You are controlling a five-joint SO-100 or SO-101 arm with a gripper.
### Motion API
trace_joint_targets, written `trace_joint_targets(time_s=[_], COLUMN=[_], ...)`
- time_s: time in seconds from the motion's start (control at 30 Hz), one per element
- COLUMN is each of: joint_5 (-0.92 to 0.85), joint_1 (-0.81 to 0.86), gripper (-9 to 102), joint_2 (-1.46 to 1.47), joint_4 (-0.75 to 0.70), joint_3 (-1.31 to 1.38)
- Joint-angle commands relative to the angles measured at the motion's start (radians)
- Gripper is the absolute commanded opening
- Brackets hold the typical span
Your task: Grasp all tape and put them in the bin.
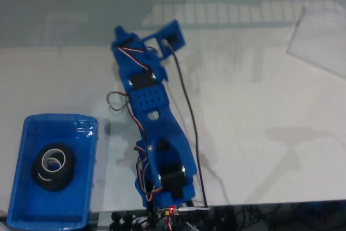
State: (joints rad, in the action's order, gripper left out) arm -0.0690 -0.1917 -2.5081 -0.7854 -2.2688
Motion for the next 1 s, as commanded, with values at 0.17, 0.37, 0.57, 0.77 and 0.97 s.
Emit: trace_joint_targets(time_s=[0.17,0.37,0.57,0.77,0.97], joint_5=[0.031,0.035,0.005,-0.021,-0.041], joint_1=[0.14,0.176,0.206,0.245,0.247], gripper=[0,0,0,0,0], joint_2=[-0.316,-0.54,-0.675,-0.816,-0.816], joint_4=[0.097,0.072,0.029,-0.035,-0.12], joint_3=[-0.331,-0.489,-0.614,-0.718,-0.735])
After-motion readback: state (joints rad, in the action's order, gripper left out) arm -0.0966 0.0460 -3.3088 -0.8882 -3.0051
